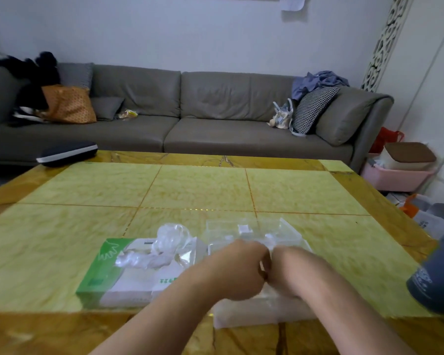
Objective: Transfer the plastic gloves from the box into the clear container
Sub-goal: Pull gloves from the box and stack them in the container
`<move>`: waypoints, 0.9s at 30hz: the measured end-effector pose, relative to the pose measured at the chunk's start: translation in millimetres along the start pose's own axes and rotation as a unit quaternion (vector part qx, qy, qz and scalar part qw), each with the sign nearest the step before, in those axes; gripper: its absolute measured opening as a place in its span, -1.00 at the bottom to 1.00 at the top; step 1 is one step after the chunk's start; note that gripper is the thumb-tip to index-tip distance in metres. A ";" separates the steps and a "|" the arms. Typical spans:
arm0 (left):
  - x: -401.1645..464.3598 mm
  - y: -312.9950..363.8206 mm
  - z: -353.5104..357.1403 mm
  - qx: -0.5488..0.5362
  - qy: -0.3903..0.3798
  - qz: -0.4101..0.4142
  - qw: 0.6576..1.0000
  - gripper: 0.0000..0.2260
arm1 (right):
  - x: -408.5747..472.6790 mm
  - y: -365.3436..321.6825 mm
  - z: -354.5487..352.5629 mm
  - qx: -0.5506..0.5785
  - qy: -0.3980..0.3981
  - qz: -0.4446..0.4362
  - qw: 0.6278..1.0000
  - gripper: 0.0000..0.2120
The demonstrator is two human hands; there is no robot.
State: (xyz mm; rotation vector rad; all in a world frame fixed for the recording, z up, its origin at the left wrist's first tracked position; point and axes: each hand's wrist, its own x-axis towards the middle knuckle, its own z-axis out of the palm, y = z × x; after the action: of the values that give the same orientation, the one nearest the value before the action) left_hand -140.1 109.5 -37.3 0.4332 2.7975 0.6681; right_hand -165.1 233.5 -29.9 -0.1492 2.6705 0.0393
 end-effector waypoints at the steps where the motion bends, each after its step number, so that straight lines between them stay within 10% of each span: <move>1: -9.9 -0.6 -4.8 -0.043 0.050 0.011 0.998 -0.76 | -3.9 1.6 -0.3 0.010 0.031 0.008 0.999 -0.73; 9: -95.0 -76.9 -51.9 -0.188 0.428 -0.113 0.877 -0.89 | -39.3 -33.8 -9.1 0.069 0.241 -0.039 0.967 -0.81; 14: -105.5 -138.4 -35.6 -0.053 0.269 -0.224 0.935 -0.91 | -34.3 -86.6 -5.5 0.201 0.233 -0.228 0.924 -0.70; 27: -97.4 -153.0 -23.1 -0.019 0.227 -0.177 0.957 -0.89 | 1.4 -148.6 -10.1 0.323 0.232 -0.277 0.875 -0.76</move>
State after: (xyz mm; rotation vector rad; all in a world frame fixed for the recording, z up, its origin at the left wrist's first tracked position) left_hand -91.4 -62.9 -74.1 -0.2669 3.1522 0.8171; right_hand -154.2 85.2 -21.9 -0.7711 2.8070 -1.1883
